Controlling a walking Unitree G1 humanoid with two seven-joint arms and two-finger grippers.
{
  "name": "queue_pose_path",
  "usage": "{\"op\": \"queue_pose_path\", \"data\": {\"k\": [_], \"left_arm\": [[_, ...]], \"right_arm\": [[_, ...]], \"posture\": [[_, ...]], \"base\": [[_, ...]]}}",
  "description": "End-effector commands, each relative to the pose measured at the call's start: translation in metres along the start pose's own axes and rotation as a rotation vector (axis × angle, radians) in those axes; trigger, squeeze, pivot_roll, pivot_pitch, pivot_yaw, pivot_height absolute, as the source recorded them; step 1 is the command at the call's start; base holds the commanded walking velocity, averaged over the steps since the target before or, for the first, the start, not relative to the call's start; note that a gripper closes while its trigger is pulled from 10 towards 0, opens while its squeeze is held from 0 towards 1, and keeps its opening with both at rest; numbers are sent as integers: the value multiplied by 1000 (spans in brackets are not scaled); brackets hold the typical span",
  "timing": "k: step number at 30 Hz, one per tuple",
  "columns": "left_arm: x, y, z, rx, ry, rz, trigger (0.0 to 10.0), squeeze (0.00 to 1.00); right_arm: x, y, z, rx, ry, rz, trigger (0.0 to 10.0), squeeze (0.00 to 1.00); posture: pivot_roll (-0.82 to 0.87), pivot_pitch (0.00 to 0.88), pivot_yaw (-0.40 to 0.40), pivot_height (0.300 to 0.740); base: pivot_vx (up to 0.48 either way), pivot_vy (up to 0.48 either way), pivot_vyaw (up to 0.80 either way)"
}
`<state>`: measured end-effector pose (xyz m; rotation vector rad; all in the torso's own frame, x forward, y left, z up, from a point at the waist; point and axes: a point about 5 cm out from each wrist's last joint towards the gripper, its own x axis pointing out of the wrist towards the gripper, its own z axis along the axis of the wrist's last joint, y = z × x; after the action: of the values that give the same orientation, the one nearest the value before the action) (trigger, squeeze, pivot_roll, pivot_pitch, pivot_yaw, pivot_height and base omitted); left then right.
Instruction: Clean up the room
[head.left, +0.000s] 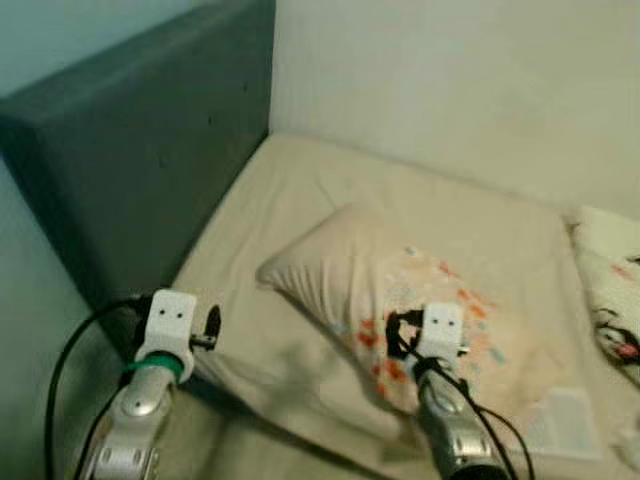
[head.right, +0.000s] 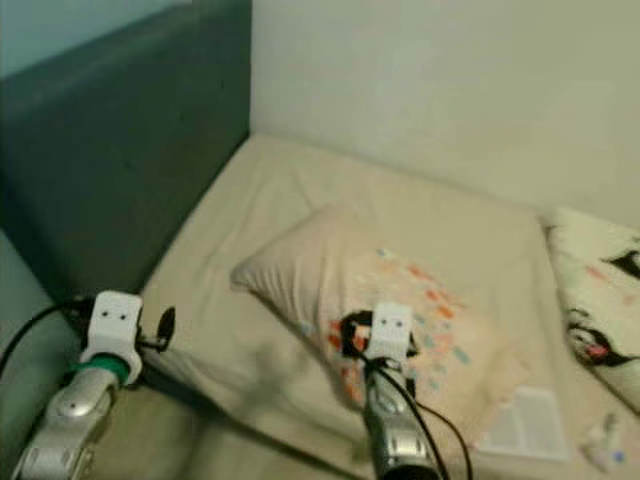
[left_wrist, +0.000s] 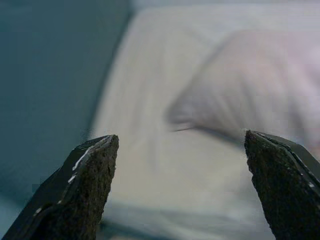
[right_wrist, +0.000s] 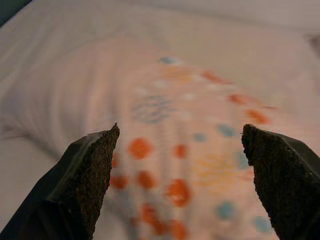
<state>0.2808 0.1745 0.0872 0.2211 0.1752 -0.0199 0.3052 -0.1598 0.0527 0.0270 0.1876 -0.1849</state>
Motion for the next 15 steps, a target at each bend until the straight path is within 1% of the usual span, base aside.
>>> {"op": "queue_pose_path", "data": {"k": [1,3,6,7,8,10,11,12,15], "left_arm": [[0,1,-2,13,4,5,10000,0],[0,1,0,14,-2,-5,10000,0],[1,-3,4,22,-24,-46,10000,0],[2,-5,6,31,-37,-76,10000,0],[2,-5,6,31,-37,-76,10000,0],[4,-8,8,41,-47,-96,10000,0],[7,-9,9,41,-53,-103,10000,0],[7,-9,9,41,-53,-103,10000,0],[13,-9,11,37,-54,-98,10000,0]], "right_arm": [[-2,-5,-3,-2,3,-26,10000,0],[-2,-6,-2,3,1,-34,10000,0],[-1,-9,-1,22,5,-60,10000,0],[-1,-11,-1,25,2,-68,10000,0],[-1,-11,-1,25,2,-68,10000,0],[-1,-13,-1,27,-2,-76,10000,0],[-2,-16,0,27,-9,-86,10000,0],[-2,-16,0,27,-9,-86,10000,0],[-6,-21,0,34,-24,-111,10000,0]], "posture": [[136,26,-80,740],[136,26,-80,740],[136,26,-80,740],[136,26,-80,740],[136,26,-80,740],[133,32,-71,740],[125,26,-50,740],[125,26,-50,740],[101,29,-18,740]], "base": [[0,0,0],[0,0,0],[0,0,0],[0,0,0],[0,0,0],[0,0,0],[0,0,0],[0,0,0],[0,0,0]]}}
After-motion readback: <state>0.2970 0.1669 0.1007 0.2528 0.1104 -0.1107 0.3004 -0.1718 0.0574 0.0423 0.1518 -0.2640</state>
